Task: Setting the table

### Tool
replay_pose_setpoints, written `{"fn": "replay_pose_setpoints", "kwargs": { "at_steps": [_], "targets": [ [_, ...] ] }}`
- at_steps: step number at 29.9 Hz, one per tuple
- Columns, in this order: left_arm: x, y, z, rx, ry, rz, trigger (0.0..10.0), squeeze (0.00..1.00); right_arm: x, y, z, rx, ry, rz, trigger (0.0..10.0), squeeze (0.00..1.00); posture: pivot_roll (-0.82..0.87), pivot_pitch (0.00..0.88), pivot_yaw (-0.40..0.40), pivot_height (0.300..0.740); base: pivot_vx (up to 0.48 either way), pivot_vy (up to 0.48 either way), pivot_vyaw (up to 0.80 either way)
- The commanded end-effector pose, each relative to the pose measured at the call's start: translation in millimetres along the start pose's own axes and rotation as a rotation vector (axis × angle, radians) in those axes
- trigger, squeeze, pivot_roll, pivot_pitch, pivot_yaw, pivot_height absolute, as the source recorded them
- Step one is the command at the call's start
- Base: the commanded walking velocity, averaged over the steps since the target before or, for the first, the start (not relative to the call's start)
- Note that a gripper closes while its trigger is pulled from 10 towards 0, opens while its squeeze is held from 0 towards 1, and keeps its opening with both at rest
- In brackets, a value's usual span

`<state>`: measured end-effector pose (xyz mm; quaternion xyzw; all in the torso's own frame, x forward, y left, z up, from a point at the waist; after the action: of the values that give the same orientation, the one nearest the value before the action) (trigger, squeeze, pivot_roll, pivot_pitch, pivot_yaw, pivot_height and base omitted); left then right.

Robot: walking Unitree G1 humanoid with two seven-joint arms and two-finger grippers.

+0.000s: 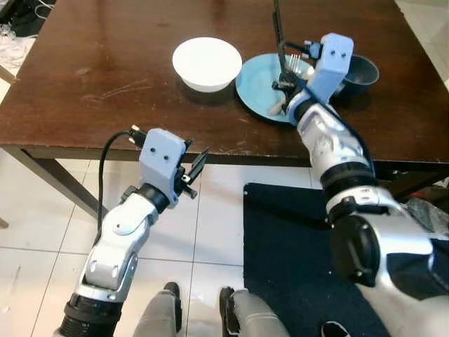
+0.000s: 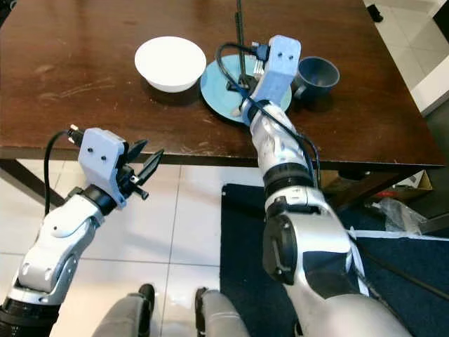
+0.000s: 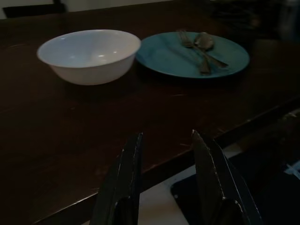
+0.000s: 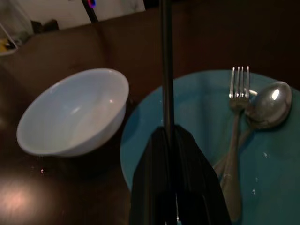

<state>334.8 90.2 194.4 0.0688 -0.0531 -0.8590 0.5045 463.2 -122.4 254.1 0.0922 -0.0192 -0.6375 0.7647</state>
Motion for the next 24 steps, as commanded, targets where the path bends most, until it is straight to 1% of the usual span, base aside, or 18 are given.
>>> {"fn": "replay_pose_setpoints", "kwargs": {
  "at_steps": [1,2,3,4,8,12,13,18,24],
  "targets": [
    [1.2,0.1,-7.0,-0.010,-0.027,0.008,10.0,0.00,-4.1,-8.5,-4.3,0.034,-0.025,0.022,7.1,0.00,0.07,0.190,-0.002,0.740,0.000,0.000,0.00],
    [1.2,0.1,-7.0,-0.010,-0.027,0.008,10.0,0.00,-4.1,-8.5,-4.3,0.034,-0.025,0.022,7.1,0.00,0.07,0.190,-0.002,0.740,0.000,0.000,0.00],
    [1.0,0.4,-7.9,-0.012,-0.028,0.011,10.0,0.00,-6.0,-13.6,-7.8,0.047,-0.040,0.029,9.5,0.00,0.07,0.190,-0.002,0.740,0.000,0.000,0.00],
    [0.8,0.7,-8.4,-0.012,-0.030,0.015,10.0,0.00,-7.5,-18.0,-10.2,0.057,-0.051,0.034,10.0,0.00,0.06,0.189,-0.005,0.740,0.000,0.000,0.00],
    [0.0,0.5,-10.0,-0.015,-0.032,0.031,10.0,0.00,-10.6,-34.0,-20.1,0.081,-0.055,0.042,10.0,0.00,0.06,0.190,-0.011,0.740,0.000,0.000,0.00],
    [-0.4,0.2,-10.8,-0.016,-0.034,0.037,10.0,0.00,-11.0,-39.6,-23.0,0.085,-0.056,0.042,10.0,0.00,0.06,0.189,-0.013,0.740,0.000,0.000,0.00],
    [-1.1,-0.8,-11.3,-0.016,-0.034,0.043,10.0,0.00,-10.6,-45.9,-24.9,0.092,-0.063,0.040,10.0,0.00,0.06,0.187,-0.015,0.740,0.000,0.000,0.00],
    [-2.6,-0.9,-11.8,-0.014,-0.036,0.053,10.0,0.00,-8.9,-54.2,-25.7,0.094,-0.078,0.034,10.0,0.00,0.06,0.182,-0.016,0.740,0.000,0.000,0.00],
    [-2.6,-0.1,-12.7,-0.011,-0.045,0.063,10.0,0.00,-9.4,-62.6,-25.5,0.109,-0.128,0.040,10.0,0.00,0.06,0.176,-0.017,0.740,0.000,0.000,0.00]
  ]
}}
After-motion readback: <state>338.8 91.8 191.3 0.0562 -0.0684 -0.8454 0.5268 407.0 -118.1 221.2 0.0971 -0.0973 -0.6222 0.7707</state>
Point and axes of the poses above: a point about 5 cm out from each wrist's last joint towards the gripper, its own y axis pointing out of the wrist towards the gripper, its own z axis along the axis of the wrist's last joint, x = y × z, the point moved 5 cm from there along y, pointing out of the wrist towards the gripper, and after that the axes turned 7 degrees about -y, right-handed, at the moved point
